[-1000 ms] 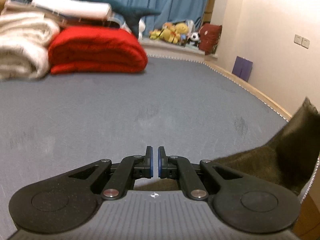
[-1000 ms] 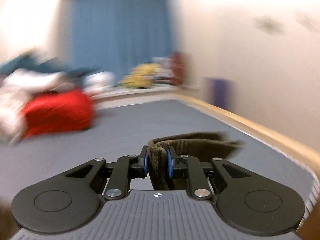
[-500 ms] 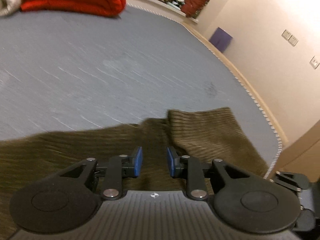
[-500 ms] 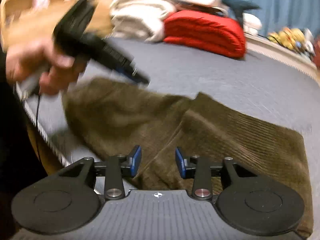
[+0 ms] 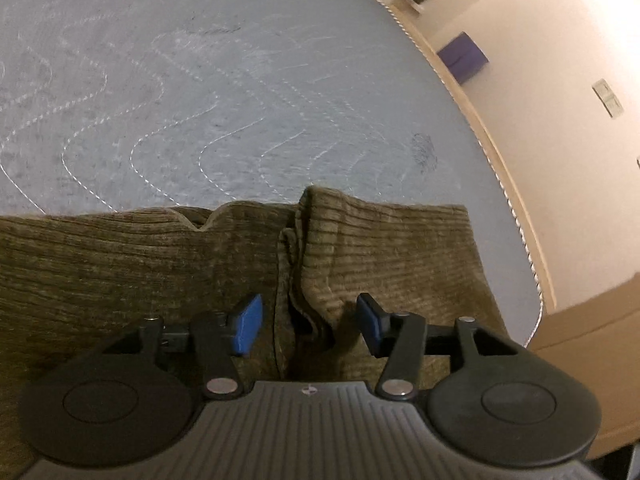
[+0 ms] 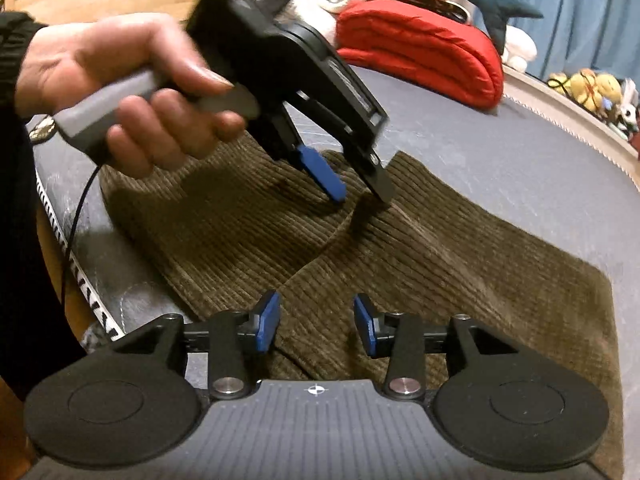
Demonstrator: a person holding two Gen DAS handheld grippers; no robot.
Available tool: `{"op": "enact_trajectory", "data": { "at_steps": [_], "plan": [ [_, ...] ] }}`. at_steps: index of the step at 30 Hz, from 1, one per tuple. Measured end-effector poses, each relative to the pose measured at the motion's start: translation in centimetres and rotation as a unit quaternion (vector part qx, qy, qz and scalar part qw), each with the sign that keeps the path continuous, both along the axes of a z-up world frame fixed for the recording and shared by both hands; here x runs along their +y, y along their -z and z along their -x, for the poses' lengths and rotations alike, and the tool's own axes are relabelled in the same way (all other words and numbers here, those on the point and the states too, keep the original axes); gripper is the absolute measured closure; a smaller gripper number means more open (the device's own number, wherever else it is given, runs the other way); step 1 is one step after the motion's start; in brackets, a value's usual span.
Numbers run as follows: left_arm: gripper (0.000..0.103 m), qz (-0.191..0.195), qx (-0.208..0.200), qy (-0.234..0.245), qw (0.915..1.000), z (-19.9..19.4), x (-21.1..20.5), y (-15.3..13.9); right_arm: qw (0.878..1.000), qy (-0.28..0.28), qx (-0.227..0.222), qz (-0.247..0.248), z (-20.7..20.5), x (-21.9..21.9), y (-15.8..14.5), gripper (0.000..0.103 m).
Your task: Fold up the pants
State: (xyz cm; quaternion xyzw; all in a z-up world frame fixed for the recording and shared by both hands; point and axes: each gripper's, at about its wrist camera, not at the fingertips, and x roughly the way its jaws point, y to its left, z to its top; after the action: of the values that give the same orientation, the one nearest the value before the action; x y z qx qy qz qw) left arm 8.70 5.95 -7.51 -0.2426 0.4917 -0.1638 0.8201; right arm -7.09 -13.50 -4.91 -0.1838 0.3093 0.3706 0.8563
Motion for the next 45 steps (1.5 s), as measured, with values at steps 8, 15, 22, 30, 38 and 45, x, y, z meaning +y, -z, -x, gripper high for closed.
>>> {"op": "enact_trajectory", "data": {
  "at_steps": [8, 15, 22, 30, 38, 45],
  "plan": [
    [0.046, -0.004, 0.003, 0.012, 0.9999, -1.7, -1.6, 1.3, 0.998, -0.033, 0.055, -0.029, -0.9, -0.9, -0.5, 0.059],
    [0.079, -0.041, -0.028, 0.027, 0.9984, -1.2, -2.4, 0.6, 0.997, -0.055, 0.041, 0.021, 0.5, 0.2, 0.6, 0.067],
    [0.084, -0.105, -0.165, 0.022, 0.9805, 0.9, -1.9, -5.6, 0.996, -0.072, -0.016, -0.045, 1.8, -0.5, -3.1, 0.091],
    [0.065, -0.169, -0.168, -0.045, 0.9701, 0.8, 0.2, -5.6, 0.997, -0.067, 0.013, -0.017, 1.8, -0.9, -2.0, 0.093],
    [0.069, -0.147, -0.194, 0.110, 0.9636, 3.3, -3.7, -4.6, 0.952, 0.291, 0.005, -0.092, -3.7, -11.1, -3.6, 0.058],
    [0.081, -0.240, -0.119, 0.166, 0.9490, 4.1, -5.5, -1.5, 0.860, 0.475, 0.142, -0.121, -6.8, -19.5, 1.1, 0.044]
  ]
}}
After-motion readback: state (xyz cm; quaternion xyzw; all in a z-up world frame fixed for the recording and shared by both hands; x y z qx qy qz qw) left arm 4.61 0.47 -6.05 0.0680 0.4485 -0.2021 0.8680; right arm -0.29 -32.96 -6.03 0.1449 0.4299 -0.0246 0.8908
